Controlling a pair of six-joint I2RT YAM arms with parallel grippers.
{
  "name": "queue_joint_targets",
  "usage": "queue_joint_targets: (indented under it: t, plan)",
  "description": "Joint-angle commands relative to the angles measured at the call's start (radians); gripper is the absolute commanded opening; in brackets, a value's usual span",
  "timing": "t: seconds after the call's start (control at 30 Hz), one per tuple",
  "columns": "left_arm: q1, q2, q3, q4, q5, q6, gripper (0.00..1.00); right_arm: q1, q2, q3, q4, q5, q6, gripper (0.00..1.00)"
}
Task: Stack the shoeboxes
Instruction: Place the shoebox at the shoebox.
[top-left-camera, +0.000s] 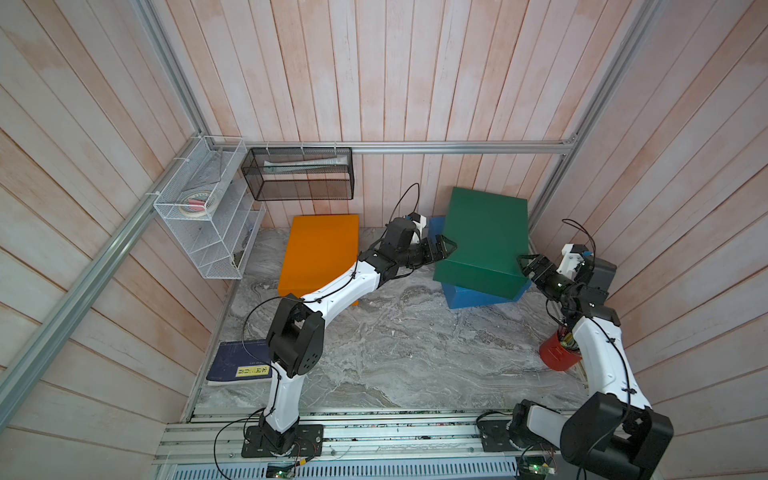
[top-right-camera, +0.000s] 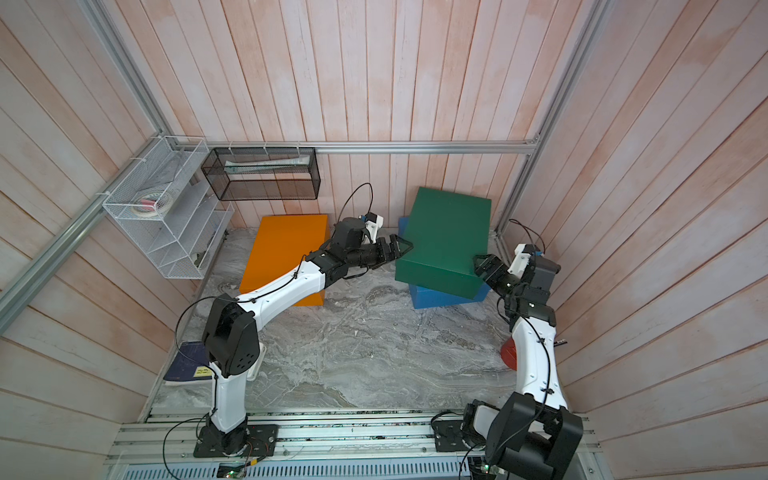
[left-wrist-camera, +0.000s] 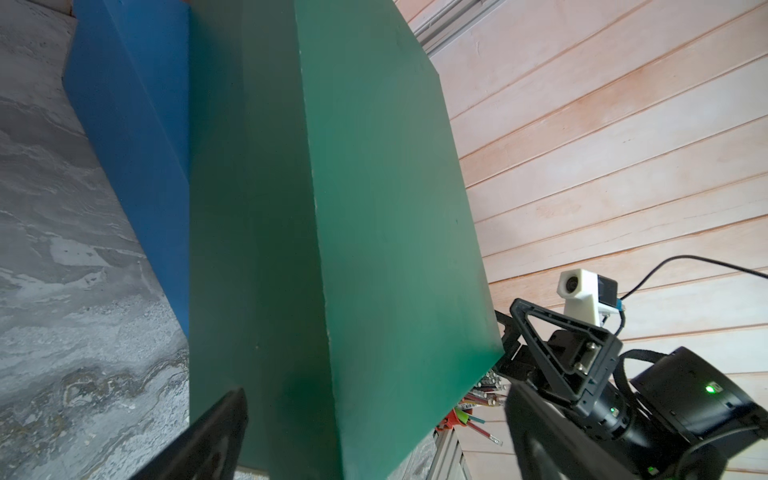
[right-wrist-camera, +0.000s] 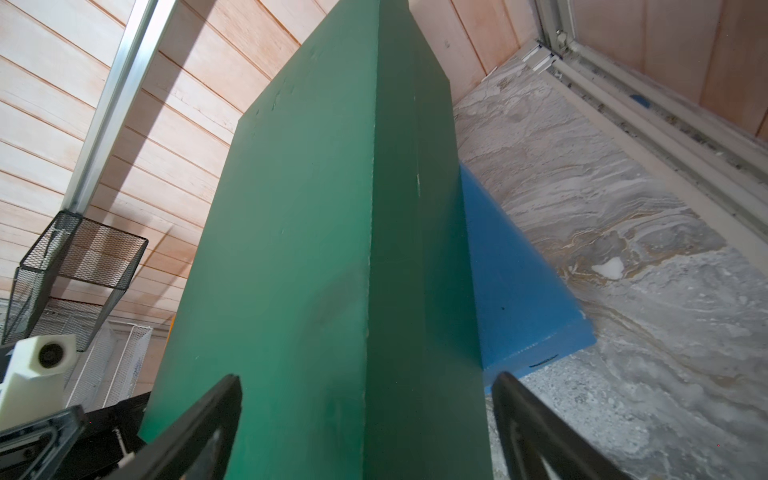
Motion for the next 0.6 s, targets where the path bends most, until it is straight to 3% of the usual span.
queue_joint_targets:
  t: [0.0, 0.1, 0.23, 0.27, 0.37, 0.57]
  plan:
    - [0.006, -0.038, -0.027, 0.030, 0.016, 0.001, 1.00, -0.026, 0.007, 0.045, 0.006, 0.016, 0.024, 0.86]
    - [0.016, -0.048, -0.040, 0.036, 0.025, -0.002, 1.00, -0.034, 0.054, 0.097, 0.001, 0.030, 0.021, 0.74]
    - [0.041, -0.069, -0.058, 0.036, 0.016, -0.002, 1.00, -0.057, 0.117, 0.152, 0.001, 0.071, 0.021, 0.31]
    - [0.049, -0.074, -0.065, 0.036, 0.009, -0.002, 0.99, -0.062, 0.132, 0.162, -0.004, 0.089, 0.019, 0.25]
    - [0.077, -0.083, -0.077, 0.024, -0.011, -0.006, 0.93, -0.075, 0.187, 0.190, -0.018, 0.147, 0.013, 0.18]
    - [0.110, -0.058, -0.085, 0.044, -0.003, -0.020, 0.91, -0.078, 0.321, 0.279, -0.060, 0.232, -0.009, 0.09]
